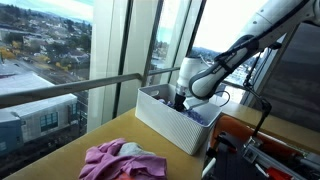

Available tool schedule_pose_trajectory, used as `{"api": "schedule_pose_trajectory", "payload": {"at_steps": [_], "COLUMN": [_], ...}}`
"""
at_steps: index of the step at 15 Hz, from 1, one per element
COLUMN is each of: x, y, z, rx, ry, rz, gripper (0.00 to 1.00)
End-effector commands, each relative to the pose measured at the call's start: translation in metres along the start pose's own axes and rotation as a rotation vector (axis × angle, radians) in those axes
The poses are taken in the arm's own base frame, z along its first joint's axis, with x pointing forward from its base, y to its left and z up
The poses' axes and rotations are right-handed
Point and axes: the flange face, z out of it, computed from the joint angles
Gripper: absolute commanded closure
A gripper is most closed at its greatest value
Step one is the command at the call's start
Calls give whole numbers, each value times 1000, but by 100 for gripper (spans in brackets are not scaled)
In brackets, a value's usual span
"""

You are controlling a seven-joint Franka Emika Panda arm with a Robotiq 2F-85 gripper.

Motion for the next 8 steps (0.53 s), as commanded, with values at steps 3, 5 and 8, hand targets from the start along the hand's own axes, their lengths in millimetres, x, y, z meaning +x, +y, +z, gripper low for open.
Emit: {"api": "schedule_pose_trajectory", "payload": {"at_steps": [3,5,8], "x": [-8,-6,-4], "y": [-1,0,-1], "z": [68,63,50], "rx": [0,20,45], "ry": [-101,-115,-124], "rz": [14,24,32], "gripper": [19,32,55]}}
